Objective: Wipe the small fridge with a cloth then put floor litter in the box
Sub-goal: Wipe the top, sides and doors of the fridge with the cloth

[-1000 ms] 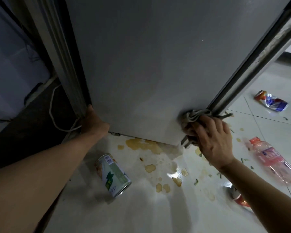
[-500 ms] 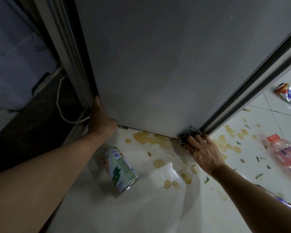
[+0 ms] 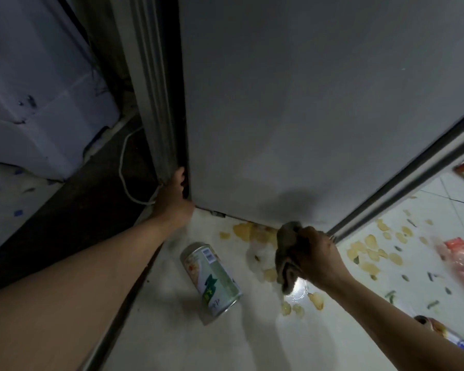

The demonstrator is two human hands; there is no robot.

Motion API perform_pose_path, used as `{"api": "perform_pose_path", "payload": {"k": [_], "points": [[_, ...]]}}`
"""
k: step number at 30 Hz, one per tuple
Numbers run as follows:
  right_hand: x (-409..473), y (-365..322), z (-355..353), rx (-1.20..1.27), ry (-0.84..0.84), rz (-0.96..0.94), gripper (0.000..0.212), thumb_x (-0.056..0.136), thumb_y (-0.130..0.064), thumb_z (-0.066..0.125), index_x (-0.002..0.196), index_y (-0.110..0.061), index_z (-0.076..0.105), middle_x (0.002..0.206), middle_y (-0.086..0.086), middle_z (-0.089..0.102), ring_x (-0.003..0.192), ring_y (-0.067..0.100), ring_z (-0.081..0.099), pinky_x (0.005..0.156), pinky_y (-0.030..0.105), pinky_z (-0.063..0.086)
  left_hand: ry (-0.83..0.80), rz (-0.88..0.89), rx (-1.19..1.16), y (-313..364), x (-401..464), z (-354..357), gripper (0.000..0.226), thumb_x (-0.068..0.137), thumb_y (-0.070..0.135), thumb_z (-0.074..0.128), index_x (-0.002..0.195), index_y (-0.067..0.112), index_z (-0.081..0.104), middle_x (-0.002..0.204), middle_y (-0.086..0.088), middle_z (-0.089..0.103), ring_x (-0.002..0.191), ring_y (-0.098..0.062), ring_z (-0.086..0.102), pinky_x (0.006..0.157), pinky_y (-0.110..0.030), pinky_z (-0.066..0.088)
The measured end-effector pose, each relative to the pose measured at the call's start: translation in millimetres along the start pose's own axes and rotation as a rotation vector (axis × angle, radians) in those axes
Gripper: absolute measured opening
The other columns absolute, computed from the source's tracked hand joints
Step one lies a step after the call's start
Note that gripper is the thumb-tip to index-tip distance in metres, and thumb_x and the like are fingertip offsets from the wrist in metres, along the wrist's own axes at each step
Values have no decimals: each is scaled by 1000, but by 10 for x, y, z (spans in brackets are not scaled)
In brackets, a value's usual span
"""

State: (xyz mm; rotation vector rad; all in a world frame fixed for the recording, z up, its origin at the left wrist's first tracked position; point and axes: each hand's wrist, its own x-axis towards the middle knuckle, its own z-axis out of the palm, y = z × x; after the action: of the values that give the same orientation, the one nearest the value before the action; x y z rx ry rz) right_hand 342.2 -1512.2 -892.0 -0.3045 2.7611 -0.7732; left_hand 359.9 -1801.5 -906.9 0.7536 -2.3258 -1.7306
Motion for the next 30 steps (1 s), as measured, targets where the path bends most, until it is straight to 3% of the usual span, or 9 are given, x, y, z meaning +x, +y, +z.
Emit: {"api": "perform_pose_path", "payload": {"k": [4, 6, 10, 13, 15, 18, 21, 24, 30], "points": [[68, -664, 278, 234, -160, -29, 15, 89, -9, 55, 101, -17, 53, 94, 2, 59, 79, 18, 61, 63, 27, 50, 10, 12, 34, -101, -36, -212, 80, 77, -16, 54, 145, 12, 24, 149, -10, 36, 135, -25, 39, 110, -45, 35], [173, -947, 476, 67, -116, -248, 18, 88, -7, 54, 101, -18, 54, 100, 3, 58, 85, 18, 60, 64, 24, 50, -10, -2, 27, -119, -51, -312, 81, 76, -13, 58, 145, 10, 25, 148, -11, 36, 134, -25, 39, 110, -45, 35], [466, -1268, 845, -468, 17, -713, 34, 84, -12, 59, 118, -10, 57, 119, 12, 57, 102, 32, 51, 85, 38, 44, 1, -3, 98, -149, -46, -492, 75, 76, 3, 70, 140, 13, 34, 140, -11, 45, 129, -25, 45, 106, -42, 39], [622, -1364, 1015, -800, 103, -960, 26, 76, -18, 69, 102, -15, 68, 104, 5, 65, 88, 24, 60, 73, 33, 50, 38, -5, 219, -167, -27, -600, 67, 78, 15, 71, 137, 20, 38, 136, -9, 50, 125, -24, 48, 104, -40, 42], [704, -1373, 1093, -877, 144, -1064, 22, 77, -19, 62, 96, -19, 72, 99, 1, 68, 84, 21, 64, 70, 29, 50, 40, -12, 227, -176, -18, -637, 66, 79, 17, 71, 137, 21, 38, 135, -6, 51, 125, -23, 48, 104, -37, 42], [792, -1307, 1193, -1109, 109, -1050, 41, 88, -25, 48, 127, -26, 57, 132, -1, 56, 117, 23, 54, 94, 36, 45, 22, -25, 261, -186, 1, -648, 66, 82, 10, 65, 140, 22, 35, 140, -5, 46, 129, -21, 44, 106, -36, 40], [879, -1241, 1319, -1278, -11, -996, 52, 98, -22, 35, 149, -15, 23, 155, 8, 19, 142, 28, 17, 116, 46, 9, -3, -5, 287, -178, 15, -612, 64, 83, 2, 59, 140, 19, 35, 140, -5, 45, 129, -21, 44, 105, -34, 40], [934, -1303, 1371, -1465, 4, -983, 57, 100, -23, 29, 151, -12, 8, 158, 11, 1, 145, 31, -4, 102, 50, -22, 14, 7, 298, -163, 26, -543, 62, 82, 3, 61, 137, 18, 39, 136, -5, 50, 124, -21, 49, 101, -31, 42], [929, -1319, 1331, -1580, 68, -985, 63, 97, -26, 35, 151, -14, 5, 157, 11, -1, 145, 31, -4, 98, 54, -24, 15, 16, 290, -104, -5, -429, 61, 80, -7, 52, 135, 16, 42, 132, -6, 53, 122, -20, 51, 100, -26, 41]]}}
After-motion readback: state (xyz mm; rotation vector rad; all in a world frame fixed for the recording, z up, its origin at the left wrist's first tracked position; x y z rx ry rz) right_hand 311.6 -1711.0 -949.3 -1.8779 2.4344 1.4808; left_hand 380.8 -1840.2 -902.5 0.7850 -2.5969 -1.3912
